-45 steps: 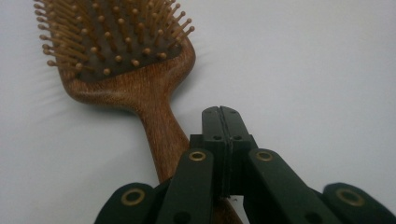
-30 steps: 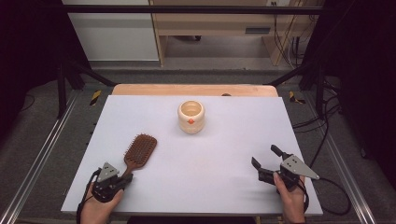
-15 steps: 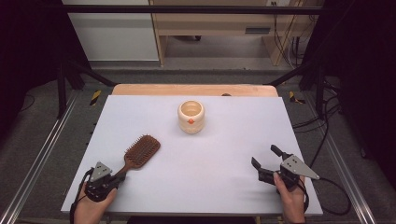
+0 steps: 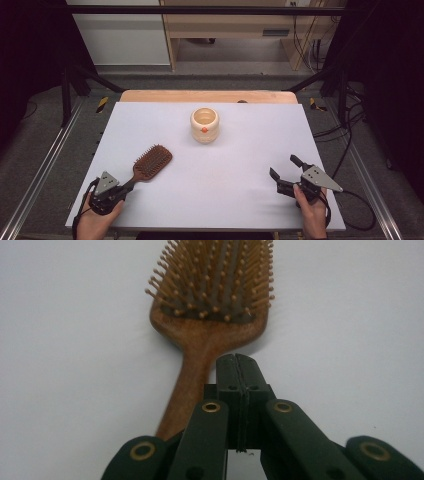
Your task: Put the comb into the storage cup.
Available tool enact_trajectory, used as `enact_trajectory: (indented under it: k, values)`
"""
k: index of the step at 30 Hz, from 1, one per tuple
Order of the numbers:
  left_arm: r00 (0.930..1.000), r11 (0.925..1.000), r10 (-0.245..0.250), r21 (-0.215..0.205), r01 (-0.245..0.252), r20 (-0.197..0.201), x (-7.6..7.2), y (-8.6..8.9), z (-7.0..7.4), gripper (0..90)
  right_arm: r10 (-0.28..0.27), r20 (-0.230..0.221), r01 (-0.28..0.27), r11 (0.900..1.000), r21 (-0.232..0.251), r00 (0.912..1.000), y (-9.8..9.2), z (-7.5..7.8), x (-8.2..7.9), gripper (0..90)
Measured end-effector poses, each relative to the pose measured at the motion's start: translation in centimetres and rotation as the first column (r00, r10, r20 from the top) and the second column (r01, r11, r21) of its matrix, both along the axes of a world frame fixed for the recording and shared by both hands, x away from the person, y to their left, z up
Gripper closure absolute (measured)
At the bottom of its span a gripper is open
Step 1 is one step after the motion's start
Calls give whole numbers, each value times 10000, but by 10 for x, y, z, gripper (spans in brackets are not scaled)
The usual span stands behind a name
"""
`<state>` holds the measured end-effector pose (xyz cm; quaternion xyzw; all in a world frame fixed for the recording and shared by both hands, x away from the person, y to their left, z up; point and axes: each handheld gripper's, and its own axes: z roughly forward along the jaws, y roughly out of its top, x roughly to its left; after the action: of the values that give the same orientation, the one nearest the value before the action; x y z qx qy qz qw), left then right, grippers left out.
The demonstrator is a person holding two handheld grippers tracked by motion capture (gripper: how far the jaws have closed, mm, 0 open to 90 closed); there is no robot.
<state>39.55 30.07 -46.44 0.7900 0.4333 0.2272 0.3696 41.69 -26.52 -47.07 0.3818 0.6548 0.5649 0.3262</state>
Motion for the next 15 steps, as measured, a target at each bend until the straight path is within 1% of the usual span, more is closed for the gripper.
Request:
enact_trajectory:
  k: [1,3,5,7,8,9,10,11,12,13,14,15]
  values:
    - [10000,9999,-27,121,26,44,1,0,3,900,0,0,0,10000,0,10000,0,0,0,112]
    - [9998,9998,-131,164,129,120,3,-1,10,900,28,-12,-28,10000,-6,10000,0,0,0,112]
    - [9996,9996,-254,148,252,90,6,-1,16,898,103,16,-103,9999,-41,9999,1,0,0,112]
    - [9995,9989,-315,360,312,95,9,-3,20,895,144,17,-144,9999,-59,9999,2,0,0,112]
    - [9993,9983,-360,468,356,95,11,-3,22,879,159,29,-159,9999,-64,9999,2,0,0,112]
    - [9989,9972,-417,621,405,196,13,-5,27,806,167,36,-167,9998,-60,9999,2,0,0,112]
    - [9989,9972,-417,621,405,196,13,-5,27,760,159,36,-159,9999,-49,9999,2,0,0,112]
    - [9989,9968,-387,708,368,258,14,-6,29,760,159,36,-159,9999,-49,9999,2,0,0,112]
    - [9990,9959,-345,850,320,276,16,-8,32,646,153,35,-152,9999,-42,9999,2,0,0,112]
    - [9990,9959,-345,850,320,276,16,-8,32,593,153,35,-152,9999,-42,9999,2,0,0,112]
    - [9990,9955,-364,885,341,252,18,-8,33,593,161,33,-161,9999,-36,9999,2,0,0,112]
    - [9991,9953,-375,906,354,218,19,-8,34,539,174,41,-173,9998,-44,9998,2,0,0,112]
